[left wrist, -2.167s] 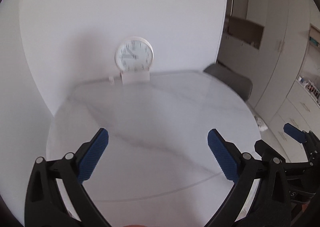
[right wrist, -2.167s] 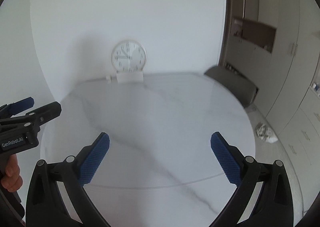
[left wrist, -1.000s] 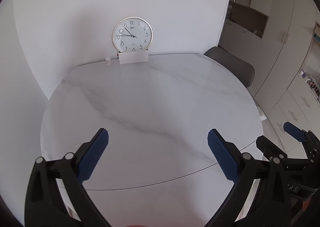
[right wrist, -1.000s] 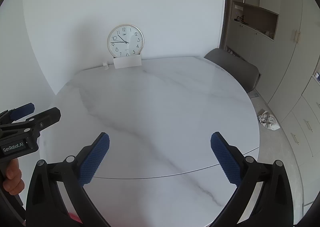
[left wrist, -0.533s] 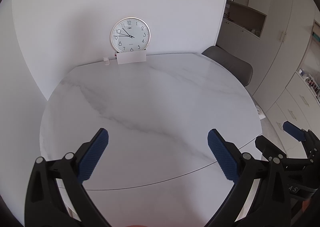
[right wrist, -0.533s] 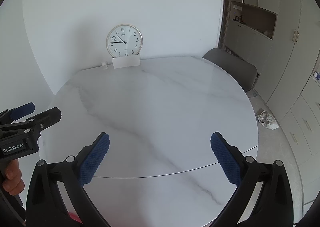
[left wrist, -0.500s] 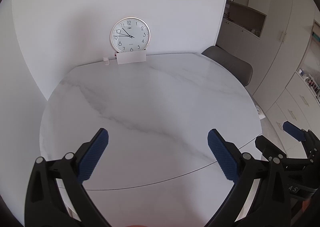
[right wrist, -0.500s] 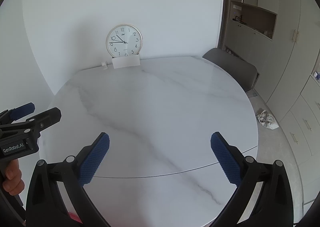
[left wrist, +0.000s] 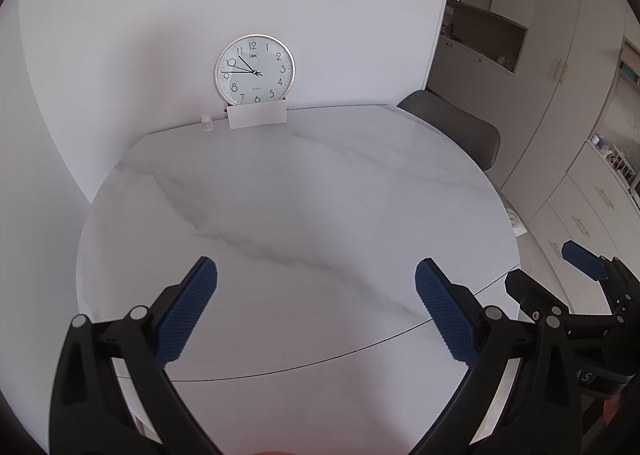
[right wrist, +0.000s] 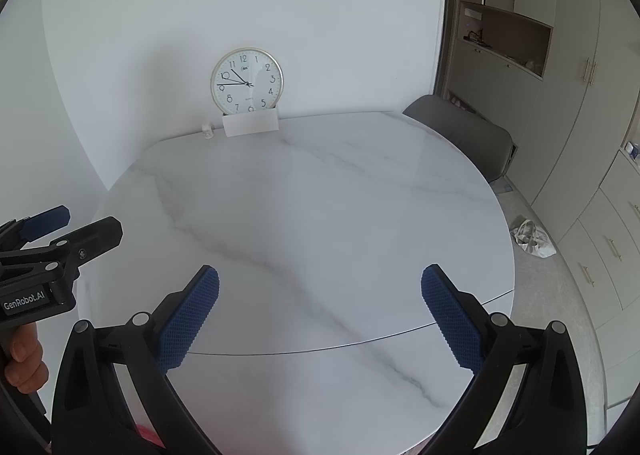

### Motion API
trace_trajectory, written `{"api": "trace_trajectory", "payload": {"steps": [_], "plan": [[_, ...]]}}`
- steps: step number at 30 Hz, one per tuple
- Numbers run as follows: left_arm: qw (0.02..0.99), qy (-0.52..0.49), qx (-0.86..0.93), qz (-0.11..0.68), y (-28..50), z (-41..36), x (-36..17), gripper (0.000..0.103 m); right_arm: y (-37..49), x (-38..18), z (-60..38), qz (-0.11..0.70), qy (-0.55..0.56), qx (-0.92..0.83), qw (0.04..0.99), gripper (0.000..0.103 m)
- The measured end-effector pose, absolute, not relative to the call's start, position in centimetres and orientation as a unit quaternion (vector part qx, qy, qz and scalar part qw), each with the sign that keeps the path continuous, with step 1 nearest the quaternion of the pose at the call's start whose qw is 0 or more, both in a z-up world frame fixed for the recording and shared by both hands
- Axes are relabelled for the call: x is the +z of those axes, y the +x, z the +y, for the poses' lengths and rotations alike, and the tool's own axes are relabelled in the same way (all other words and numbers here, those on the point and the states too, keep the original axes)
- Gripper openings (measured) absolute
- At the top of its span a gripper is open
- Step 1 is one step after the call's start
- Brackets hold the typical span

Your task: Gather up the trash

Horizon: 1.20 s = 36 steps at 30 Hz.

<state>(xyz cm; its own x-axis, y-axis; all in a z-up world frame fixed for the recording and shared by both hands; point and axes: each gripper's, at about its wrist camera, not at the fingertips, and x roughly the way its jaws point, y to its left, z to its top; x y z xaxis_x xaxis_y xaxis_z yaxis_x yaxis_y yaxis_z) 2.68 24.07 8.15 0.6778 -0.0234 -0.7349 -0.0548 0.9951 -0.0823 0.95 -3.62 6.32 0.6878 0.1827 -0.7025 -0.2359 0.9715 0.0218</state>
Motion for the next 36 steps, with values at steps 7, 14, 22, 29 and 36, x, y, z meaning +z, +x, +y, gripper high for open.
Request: {"api": "trace_trajectory", "payload": {"steps": [7, 14, 22, 29, 36], "plan": [[0.915, -0.048, 0.007, 0.401, 2.7, 23.8, 8.2, 0.095, 0.9, 6.3, -3.6, 0.378, -0.036, 0.114, 0.918, 0.100], [0.914, -0.047, 0.009, 0.402, 2.6, 23.6, 8.1, 0.095, 0.7, 6.1, -3.9, 0.380, -0.035, 0.112, 0.918, 0.100], [0.918, -0.042, 0.013, 0.394, 2.6, 23.3, 8.0, 0.095, 0.3, 5.7, -4.2, 0.383, -0.034, 0.109, 0.917, 0.100], [0.913, -0.037, 0.005, 0.406, 2.8, 23.0, 7.7, 0.095, 0.1, 5.6, -4.4, 0.385, -0.034, 0.110, 0.916, 0.100], [0.911, -0.043, 0.004, 0.411, 2.6, 23.3, 7.6, 0.095, 0.1, 5.5, -4.3, 0.386, -0.034, 0.109, 0.915, 0.100]]}}
